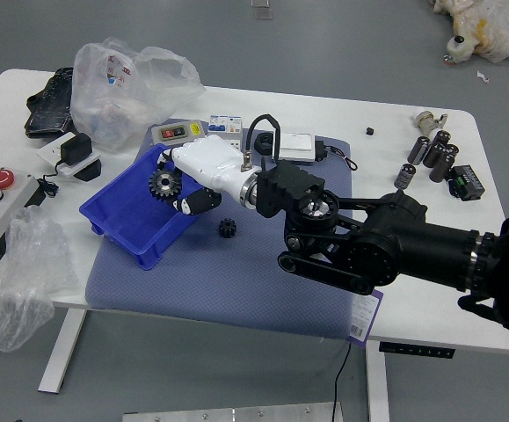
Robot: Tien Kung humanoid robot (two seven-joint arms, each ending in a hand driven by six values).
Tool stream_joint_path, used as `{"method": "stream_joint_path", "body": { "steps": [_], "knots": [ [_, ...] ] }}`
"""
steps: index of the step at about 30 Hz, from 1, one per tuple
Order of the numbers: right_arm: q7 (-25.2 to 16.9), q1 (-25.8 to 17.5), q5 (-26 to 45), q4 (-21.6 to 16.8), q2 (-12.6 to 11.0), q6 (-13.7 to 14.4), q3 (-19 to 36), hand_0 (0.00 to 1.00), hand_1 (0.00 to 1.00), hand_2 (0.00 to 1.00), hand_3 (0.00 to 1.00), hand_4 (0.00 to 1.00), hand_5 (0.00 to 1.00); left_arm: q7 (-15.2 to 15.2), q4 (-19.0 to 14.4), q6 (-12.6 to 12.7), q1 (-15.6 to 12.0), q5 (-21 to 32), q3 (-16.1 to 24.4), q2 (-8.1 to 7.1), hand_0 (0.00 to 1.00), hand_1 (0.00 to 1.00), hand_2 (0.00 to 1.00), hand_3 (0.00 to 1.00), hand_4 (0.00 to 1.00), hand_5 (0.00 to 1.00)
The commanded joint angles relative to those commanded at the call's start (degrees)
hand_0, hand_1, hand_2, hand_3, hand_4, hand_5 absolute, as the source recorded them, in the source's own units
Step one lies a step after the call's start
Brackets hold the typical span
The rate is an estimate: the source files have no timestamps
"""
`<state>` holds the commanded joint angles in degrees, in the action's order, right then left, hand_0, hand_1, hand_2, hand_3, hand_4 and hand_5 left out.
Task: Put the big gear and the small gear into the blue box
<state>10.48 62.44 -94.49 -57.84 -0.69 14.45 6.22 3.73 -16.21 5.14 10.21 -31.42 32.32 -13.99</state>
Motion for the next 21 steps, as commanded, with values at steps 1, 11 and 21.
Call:
{"method": "stream_joint_path", "body": {
  "steps": [1,11,21],
  "knots": [
    [0.0,0.0,0.3,0.4,0.3,0.0,-0.1,0.359,0.579,0.643,0.648,0.603,0.255,0.0,0.0,0.0,0.0,-0.1,0.0,-0.01,0.665,0.644,0.626,0.697,0.7,0.381],
    [-0.8,0.2,3.8,3.8,0.7,1.2,-1.7,0.567,0.813,0.833,0.812,0.65,0.293,0.4,-0.1,-0.1,0.0,-0.8,0.6,-0.02,0.665,0.644,0.626,0.697,0.699,0.381],
    [-1.5,0.2,5.3,4.0,0.7,2.7,-1.9,0.579,0.827,0.844,0.826,0.646,0.282,0.5,-0.1,-0.1,0.1,-1.3,0.8,-0.01,0.665,0.644,0.626,0.697,0.7,0.383]
  ]
}}
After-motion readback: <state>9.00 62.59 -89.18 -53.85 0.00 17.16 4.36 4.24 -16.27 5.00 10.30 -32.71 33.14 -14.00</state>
